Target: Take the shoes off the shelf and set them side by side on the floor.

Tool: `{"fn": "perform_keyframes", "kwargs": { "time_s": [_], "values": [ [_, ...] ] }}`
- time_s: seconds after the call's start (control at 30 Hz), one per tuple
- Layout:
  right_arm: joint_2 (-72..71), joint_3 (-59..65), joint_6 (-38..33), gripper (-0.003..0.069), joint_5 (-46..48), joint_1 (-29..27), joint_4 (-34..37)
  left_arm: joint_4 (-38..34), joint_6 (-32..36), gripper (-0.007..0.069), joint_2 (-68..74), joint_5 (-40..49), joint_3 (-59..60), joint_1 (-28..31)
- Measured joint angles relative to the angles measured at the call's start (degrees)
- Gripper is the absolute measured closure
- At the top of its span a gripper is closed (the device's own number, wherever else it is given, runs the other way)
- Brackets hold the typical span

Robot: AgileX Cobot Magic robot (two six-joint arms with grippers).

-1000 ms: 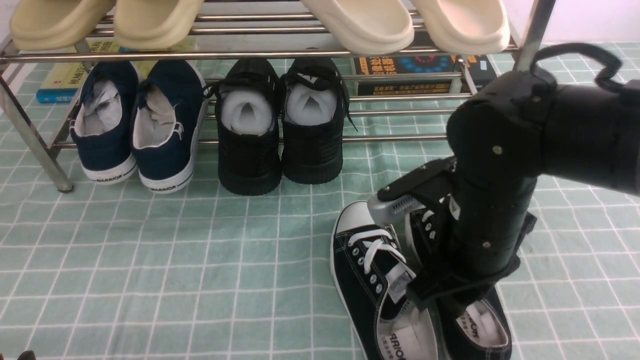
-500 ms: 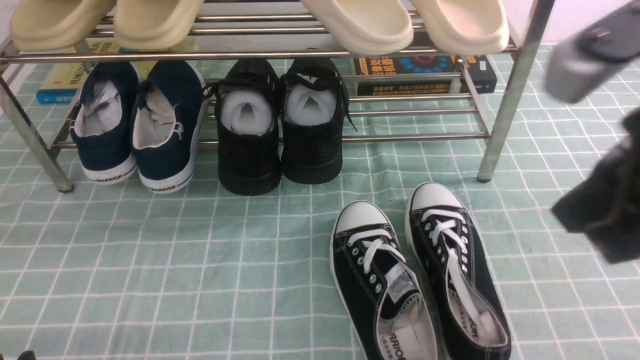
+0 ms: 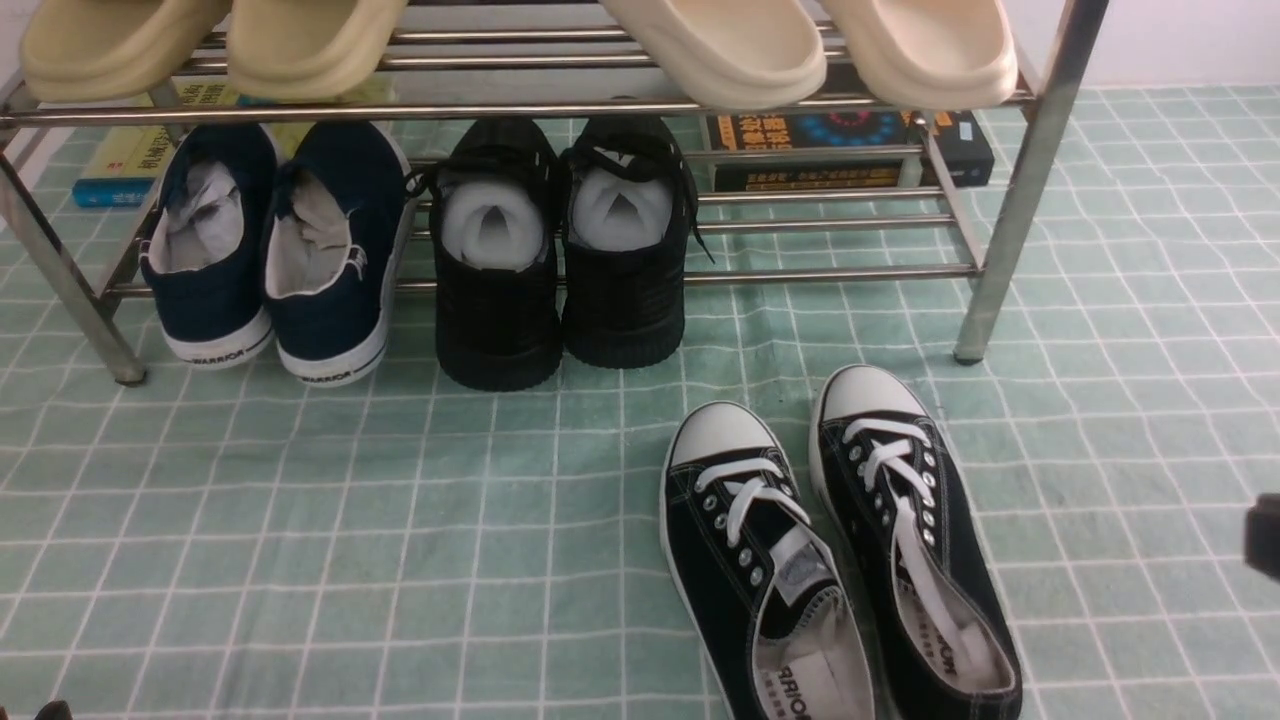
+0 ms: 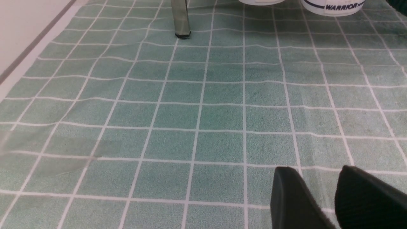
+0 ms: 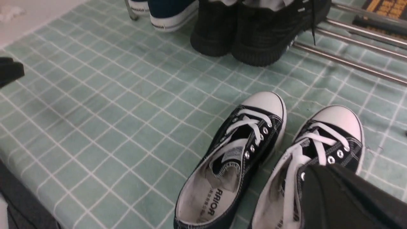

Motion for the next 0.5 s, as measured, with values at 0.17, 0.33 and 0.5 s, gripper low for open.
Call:
{"fn": "perform_keyframes", "kwargs": {
  "time_s": [0.17,0.33,0.5],
  "values": [
    [-0.13,6.34,0.0,0.0671,-9.17,0.0,0.11,0.0,0.0,0.0383,0.0,0.0,0.0,0.0],
    [-0.21,6.96,0.0,0.0669,-10.07,0.0,-0.67,0.0,0.0,0.0383,0.0,0.0,0.0,0.0],
    [-0.21,6.96,0.0,0.0666,-10.52,0.0,-0.71,0.04,0.0,0.0383,0.0,0.0,0.0,0.0]
  ]
}}
